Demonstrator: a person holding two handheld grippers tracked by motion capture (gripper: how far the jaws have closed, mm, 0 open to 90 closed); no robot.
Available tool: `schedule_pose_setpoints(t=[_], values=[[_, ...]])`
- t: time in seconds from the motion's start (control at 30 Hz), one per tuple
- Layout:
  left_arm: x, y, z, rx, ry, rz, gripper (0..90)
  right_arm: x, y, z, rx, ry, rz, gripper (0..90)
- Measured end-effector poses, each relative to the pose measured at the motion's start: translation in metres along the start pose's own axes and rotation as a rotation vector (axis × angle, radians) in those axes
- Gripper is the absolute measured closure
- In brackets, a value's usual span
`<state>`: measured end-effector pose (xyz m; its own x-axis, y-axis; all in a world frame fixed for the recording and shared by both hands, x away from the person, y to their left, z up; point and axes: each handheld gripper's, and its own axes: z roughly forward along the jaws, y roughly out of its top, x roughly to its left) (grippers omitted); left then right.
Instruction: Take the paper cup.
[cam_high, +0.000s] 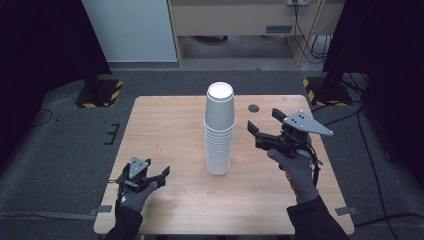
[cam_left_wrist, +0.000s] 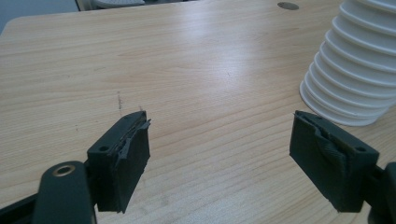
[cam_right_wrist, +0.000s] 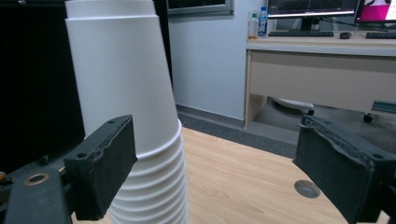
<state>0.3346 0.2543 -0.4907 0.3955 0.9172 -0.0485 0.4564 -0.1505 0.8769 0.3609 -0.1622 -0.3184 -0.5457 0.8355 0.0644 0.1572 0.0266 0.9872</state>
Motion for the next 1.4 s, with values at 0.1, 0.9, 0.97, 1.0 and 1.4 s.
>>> schedule_pose_setpoints(t=[0.1,0.9,0.97,1.0,1.4], values=[[0.0,0.0,0.0,0.0,0.0,-0.003,18.8,0.008,0.004,0.007,-0.002,0.022,-0.005,12.3],[0.001,0.0,0.0,-0.005,0.001,-0.001,18.7,0.039,0.019,0.04,-0.009,0.097,-0.011,11.3],[0.001,0.0,0.0,-0.005,0.001,-0.001,18.7,0.041,0.02,0.045,-0.002,0.098,-0.016,11.1],[0.001,0.0,0.0,-0.005,0.001,-0.001,18.7,0.041,0.02,0.046,-0.002,0.099,-0.015,11.0],[0.001,0.0,0.0,-0.006,0.001,-0.001,18.7,0.048,0.017,0.067,0.017,0.099,-0.037,10.3]])
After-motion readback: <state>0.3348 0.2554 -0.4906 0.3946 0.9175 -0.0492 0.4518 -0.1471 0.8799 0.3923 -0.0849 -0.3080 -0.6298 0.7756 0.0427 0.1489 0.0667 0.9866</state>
